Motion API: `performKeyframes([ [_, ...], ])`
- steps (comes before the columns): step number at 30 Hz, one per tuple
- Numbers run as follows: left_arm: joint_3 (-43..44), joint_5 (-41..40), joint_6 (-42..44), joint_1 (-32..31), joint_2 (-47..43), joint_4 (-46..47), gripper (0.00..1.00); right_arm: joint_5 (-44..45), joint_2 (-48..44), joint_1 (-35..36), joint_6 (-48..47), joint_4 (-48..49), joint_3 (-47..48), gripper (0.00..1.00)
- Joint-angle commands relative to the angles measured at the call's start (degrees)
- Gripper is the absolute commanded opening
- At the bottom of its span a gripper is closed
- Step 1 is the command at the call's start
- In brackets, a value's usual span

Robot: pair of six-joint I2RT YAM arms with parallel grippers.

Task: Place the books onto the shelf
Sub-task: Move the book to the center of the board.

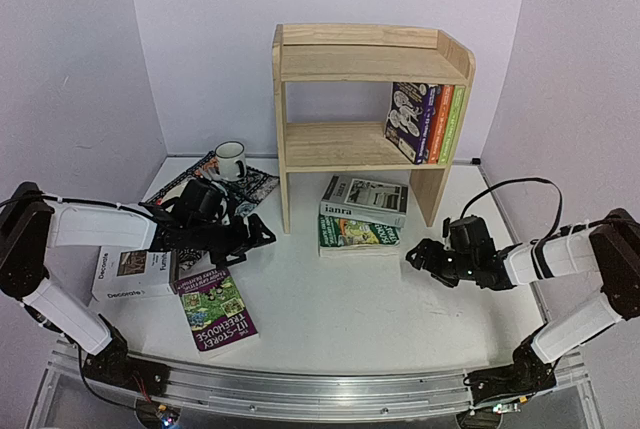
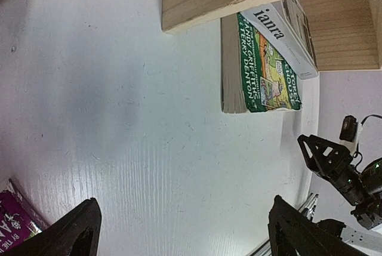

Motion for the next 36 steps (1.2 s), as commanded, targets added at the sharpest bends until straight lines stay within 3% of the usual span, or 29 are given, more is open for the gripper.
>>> performKeyframes([
  [1,2.09,-0.72,1.92,-0.05,-0.46,5.07,0.99,-0.03,0.77,-0.24,4.10,7.43,0.60,0.77],
  [21,2.58,-0.39,6.92,-0.05,1.74,8.39,0.98,3.33,10.03,-0.73,4.85,8.33,7.42,0.67],
  [29,1.77,-0.66,7.43,-0.06,0.69,8.38,0.98,-0.73,17.57,-0.69,7.26,16.46,10.42,0.62],
  [36,0.25,-0.04,6.07,-0.06,-0.60,8.39,0.98,-2.31,20.08,-0.70,9.09,20.88,9.48,0.48],
])
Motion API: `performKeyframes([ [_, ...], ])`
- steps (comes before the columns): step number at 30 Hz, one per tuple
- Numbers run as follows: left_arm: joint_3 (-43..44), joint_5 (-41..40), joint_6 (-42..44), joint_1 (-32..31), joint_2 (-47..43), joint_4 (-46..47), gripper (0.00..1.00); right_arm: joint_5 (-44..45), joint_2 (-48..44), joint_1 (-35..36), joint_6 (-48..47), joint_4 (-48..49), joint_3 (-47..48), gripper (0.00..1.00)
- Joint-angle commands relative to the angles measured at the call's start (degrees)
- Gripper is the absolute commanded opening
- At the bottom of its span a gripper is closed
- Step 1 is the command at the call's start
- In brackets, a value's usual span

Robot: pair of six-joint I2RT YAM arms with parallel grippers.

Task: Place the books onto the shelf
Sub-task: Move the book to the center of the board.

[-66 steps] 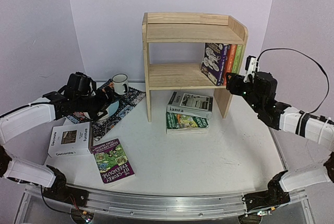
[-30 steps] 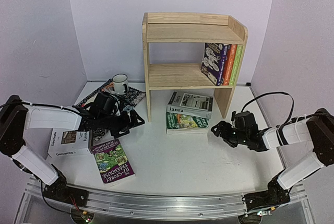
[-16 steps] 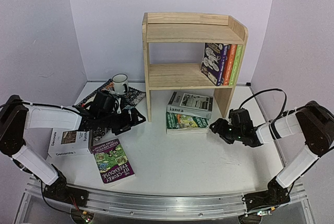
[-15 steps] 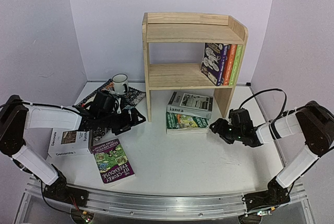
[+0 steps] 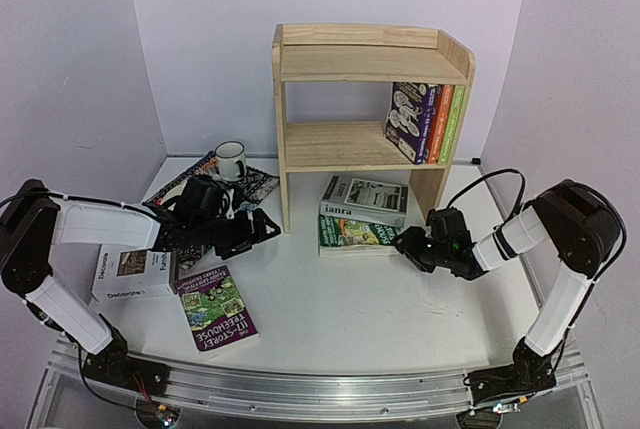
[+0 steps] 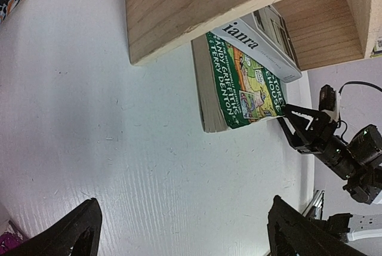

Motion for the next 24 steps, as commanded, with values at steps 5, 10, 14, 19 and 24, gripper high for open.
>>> performKeyframes([
  [5,-0.86,0.01,-0.03,-0.08,-2.81,1.85,0.98,-2.92,0.56,-0.31,1.76,3.86,0.50,0.38],
  [10,-0.74,-0.08,0.12,-0.06,-3.10,1.79,0.97,-2.80,0.99,-0.30,1.82,1.69,1.01,0.19],
  [14,-0.56,0.15,0.17,-0.07,-3.16,1.77,0.97,-3.51,0.11,-0.25,2.28,0.28,1.04,0.02],
  [19,-0.31,0.16,0.10,-0.07,-2.60,1.79,0.97,-3.37,-3.57,1.41,1.79,-4.03,-0.49,0.01],
  [24,0.15,0.37,0.05,-0.06,-1.69,1.79,0.97,-1.46,-7.49,7.82,2.51,-7.43,-3.58,0.00],
])
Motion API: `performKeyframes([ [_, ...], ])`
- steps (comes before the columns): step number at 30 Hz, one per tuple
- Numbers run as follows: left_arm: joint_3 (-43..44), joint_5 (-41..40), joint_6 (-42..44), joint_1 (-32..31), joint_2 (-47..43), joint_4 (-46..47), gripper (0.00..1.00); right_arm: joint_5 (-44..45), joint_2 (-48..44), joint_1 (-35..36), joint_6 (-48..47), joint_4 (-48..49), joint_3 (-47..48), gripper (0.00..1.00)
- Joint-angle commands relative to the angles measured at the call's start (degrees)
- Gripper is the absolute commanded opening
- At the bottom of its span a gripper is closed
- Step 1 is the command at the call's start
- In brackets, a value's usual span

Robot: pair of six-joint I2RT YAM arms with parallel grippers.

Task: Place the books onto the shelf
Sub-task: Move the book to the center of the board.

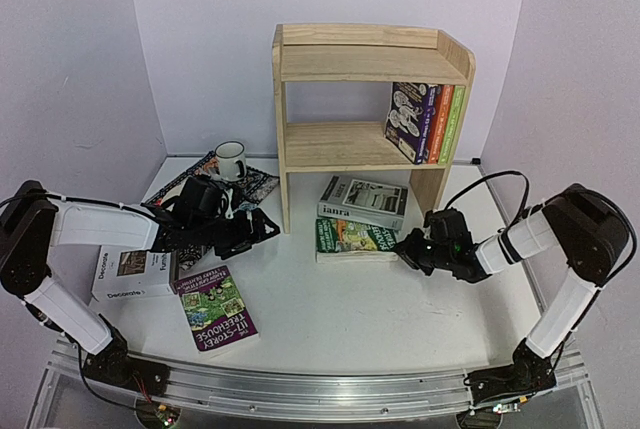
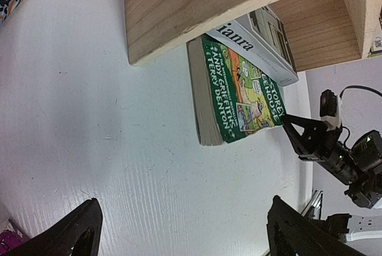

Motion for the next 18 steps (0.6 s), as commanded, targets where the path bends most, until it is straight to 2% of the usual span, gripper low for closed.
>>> performKeyframes([
  [1,0.75,0.31,0.29,-0.06,-0.88,1.49,0.97,1.24,-4.70,7.40,0.39,-6.44,-2.79,0.00],
  [10,0.79,0.21,0.83,-0.09,-1.30,1.44,0.97,3.59,-11.35,20.87,0.53,-13.96,-6.93,0.00],
  [14,0.60,0.34,1.43,-0.06,-1.66,1.43,0.97,7.62,-21.25,21.37,-3.25,-25.14,-9.66,0.00],
  [16,0.80,0.96,2.07,-0.08,-1.28,1.42,0.97,12.70,-26.85,21.24,-7.97,-32.61,-9.37,0.00],
  [18,1.34,2.17,3.25,-0.14,-0.50,1.48,0.97,15.69,-31.09,20.74,-13.87,-36.02,-8.25,0.00],
])
